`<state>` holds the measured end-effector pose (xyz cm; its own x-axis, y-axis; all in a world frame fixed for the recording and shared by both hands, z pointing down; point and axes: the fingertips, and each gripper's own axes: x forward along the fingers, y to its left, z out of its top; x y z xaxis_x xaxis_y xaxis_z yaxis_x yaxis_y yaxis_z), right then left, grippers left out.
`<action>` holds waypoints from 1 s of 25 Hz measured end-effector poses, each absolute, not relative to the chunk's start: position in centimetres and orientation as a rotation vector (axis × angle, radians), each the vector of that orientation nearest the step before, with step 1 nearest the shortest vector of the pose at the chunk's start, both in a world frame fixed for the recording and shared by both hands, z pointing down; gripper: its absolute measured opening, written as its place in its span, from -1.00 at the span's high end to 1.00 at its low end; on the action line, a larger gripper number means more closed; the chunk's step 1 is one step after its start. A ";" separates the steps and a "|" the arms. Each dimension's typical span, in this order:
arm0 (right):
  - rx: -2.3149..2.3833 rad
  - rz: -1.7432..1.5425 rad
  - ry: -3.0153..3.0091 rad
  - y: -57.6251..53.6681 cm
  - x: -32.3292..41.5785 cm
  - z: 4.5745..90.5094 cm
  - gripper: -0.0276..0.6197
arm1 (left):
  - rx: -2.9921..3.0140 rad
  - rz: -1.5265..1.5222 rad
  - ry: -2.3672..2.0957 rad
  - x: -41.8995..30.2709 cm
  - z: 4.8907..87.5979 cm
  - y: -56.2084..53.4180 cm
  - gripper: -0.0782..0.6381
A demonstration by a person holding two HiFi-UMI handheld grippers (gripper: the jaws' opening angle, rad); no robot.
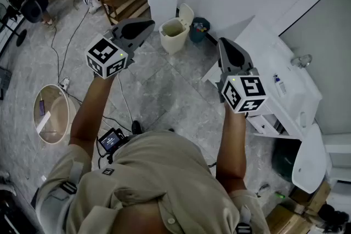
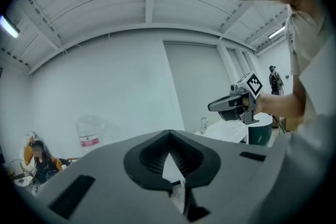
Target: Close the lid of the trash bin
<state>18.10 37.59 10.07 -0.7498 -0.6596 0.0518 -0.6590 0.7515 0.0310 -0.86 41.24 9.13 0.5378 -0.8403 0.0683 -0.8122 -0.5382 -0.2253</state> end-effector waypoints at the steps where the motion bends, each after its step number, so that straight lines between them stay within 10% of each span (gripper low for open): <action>1: 1.086 -0.015 -2.886 37.6 18.2 10.1 0.84 | -2.604 -0.253 1.412 -0.7 9.1 41.3 0.74; 25: 1.153 0.163 -2.913 34.2 21.0 11.6 0.83 | -2.620 -0.297 1.403 0.8 10.1 38.4 0.74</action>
